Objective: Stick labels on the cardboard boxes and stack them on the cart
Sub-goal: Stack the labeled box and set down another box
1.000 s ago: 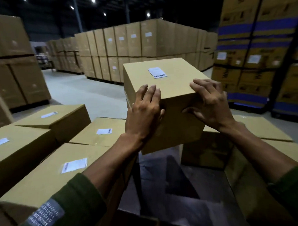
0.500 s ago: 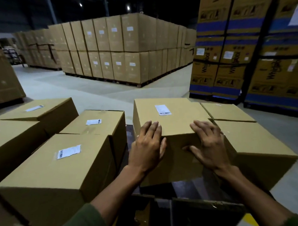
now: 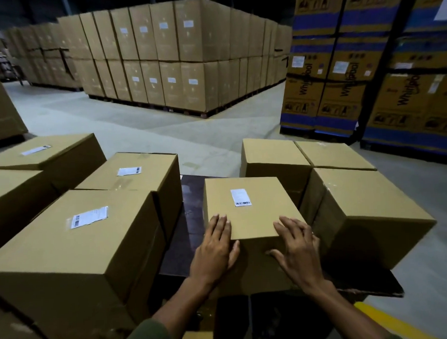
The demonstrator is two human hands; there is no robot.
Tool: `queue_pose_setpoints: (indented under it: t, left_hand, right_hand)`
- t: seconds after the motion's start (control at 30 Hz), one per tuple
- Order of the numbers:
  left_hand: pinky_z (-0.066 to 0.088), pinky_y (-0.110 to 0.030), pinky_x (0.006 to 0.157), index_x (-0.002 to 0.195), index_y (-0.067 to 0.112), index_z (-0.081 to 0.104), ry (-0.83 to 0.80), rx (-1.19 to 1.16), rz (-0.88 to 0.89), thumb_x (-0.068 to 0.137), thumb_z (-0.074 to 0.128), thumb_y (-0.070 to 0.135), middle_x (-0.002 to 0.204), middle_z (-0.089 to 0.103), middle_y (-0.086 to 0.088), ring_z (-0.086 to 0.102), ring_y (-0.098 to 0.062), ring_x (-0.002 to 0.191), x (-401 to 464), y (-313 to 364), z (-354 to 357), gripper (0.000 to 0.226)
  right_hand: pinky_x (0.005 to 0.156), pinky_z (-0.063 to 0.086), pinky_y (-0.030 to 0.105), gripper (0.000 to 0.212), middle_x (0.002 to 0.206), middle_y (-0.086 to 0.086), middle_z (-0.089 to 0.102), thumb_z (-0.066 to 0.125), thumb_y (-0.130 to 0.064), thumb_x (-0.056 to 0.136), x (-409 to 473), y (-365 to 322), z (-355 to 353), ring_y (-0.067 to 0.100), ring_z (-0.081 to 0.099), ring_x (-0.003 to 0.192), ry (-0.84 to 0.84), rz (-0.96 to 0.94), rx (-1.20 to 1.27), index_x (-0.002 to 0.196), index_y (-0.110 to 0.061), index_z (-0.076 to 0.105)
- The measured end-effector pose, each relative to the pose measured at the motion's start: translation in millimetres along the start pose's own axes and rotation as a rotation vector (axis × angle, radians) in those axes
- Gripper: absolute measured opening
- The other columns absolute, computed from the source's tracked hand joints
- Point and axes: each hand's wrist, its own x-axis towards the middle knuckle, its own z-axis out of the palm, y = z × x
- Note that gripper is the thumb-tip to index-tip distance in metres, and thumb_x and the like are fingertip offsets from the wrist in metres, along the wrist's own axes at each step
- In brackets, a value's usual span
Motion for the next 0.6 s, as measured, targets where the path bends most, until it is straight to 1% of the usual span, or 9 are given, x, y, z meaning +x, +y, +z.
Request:
queue_pose_setpoints:
  t: [0.07,0.13,0.23,0.3,0.33,0.4,0.47,0.53,0.6]
  left_hand:
    - [0.048,-0.05,0.101,0.133,-0.002,0.055,-0.014,-0.013,-0.025,0.095,0.039,0.043,0.143,0.051,-0.019,0.042,-0.035,0.138,3.6,0.6,1.8,0.061]
    - [0.045,-0.047,0.103,0.137,-0.001,0.051,-0.026,-0.026,-0.04,0.096,0.037,0.045,0.148,0.046,-0.018,0.038,-0.034,0.141,6.5,-1.9,2.5,0.063]
    - [0.039,-0.044,0.108,0.146,0.004,0.041,-0.042,-0.038,-0.078,0.099,0.026,0.055,0.157,0.034,-0.013,0.024,-0.028,0.147,7.9,-11.0,2.0,0.071]
    - [0.036,-0.044,0.109,0.147,0.004,0.039,-0.055,-0.026,-0.103,0.099,0.015,0.061,0.158,0.031,-0.011,0.02,-0.026,0.149,10.0,-14.1,-1.3,0.078]
    - [0.037,-0.045,0.109,0.147,0.004,0.041,-0.06,-0.013,-0.108,0.1,0.011,0.061,0.157,0.033,-0.012,0.022,-0.027,0.148,11.2,-13.5,-3.4,0.079]
    - [0.04,-0.046,0.108,0.141,0.002,0.048,-0.067,0.026,-0.103,0.102,0.013,0.056,0.15,0.044,-0.015,0.035,-0.03,0.143,13.5,-10.5,-5.8,0.075]
    - [0.041,-0.049,0.108,0.137,0.001,0.053,-0.052,0.046,-0.101,0.104,0.019,0.049,0.144,0.05,-0.017,0.043,-0.032,0.138,14.6,-8.8,-4.1,0.068]
    - [0.043,-0.051,0.107,0.136,0.002,0.054,-0.041,0.053,-0.1,0.102,0.026,0.042,0.143,0.052,-0.017,0.044,-0.032,0.137,15.2,-9.9,-2.4,0.06]
    - [0.045,-0.052,0.105,0.134,0.003,0.057,-0.022,0.062,-0.097,0.1,0.03,0.036,0.141,0.055,-0.016,0.047,-0.031,0.135,16.9,-14.3,-2.0,0.055]
  right_hand:
    - [0.089,0.048,0.052,0.076,0.143,0.0,0.05,0.085,-0.048,0.068,3.8,3.8,0.5,0.027,0.042,0.128,-0.021,-0.005,-0.001,0.134,-0.025,0.054]
    - [0.089,0.048,0.051,0.07,0.143,-0.002,0.048,0.077,-0.054,0.074,9.8,9.3,-1.2,0.025,0.041,0.127,-0.033,-0.025,0.0,0.134,-0.028,0.052]
    - [0.09,0.048,0.051,0.059,0.14,-0.006,0.049,0.056,-0.066,0.083,17.4,17.0,-7.5,0.023,0.043,0.125,-0.044,-0.062,0.019,0.131,-0.031,0.053]
    - [0.094,0.042,0.052,0.056,0.135,-0.009,0.053,0.044,-0.07,0.086,24.0,18.7,-13.4,0.019,0.044,0.123,-0.055,-0.063,0.034,0.125,-0.032,0.058]
    - [0.096,0.038,0.051,0.054,0.13,-0.01,0.056,0.04,-0.069,0.088,29.8,17.8,-16.7,0.016,0.045,0.12,-0.062,-0.047,0.047,0.121,-0.033,0.061]
    - [0.098,0.033,0.047,0.047,0.118,-0.01,0.062,0.039,-0.064,0.092,47.4,13.8,-23.2,0.014,0.05,0.113,-0.082,-0.002,0.098,0.109,-0.031,0.067]
    - [0.096,0.037,0.045,0.033,0.111,-0.006,0.065,0.048,-0.051,0.096,72.2,10.9,-24.0,0.014,0.054,0.108,-0.127,-0.001,0.163,0.104,-0.027,0.068]
    - [0.093,0.045,0.043,0.023,0.111,-0.002,0.065,0.052,-0.037,0.098,99.3,7.0,-22.3,0.017,0.057,0.107,-0.197,-0.078,0.217,0.108,-0.023,0.067]
    - [0.089,0.049,0.04,0.02,0.11,0.001,0.063,0.055,-0.03,0.098,126.7,1.7,-18.6,0.019,0.058,0.104,-0.277,-0.193,0.23,0.111,-0.021,0.067]
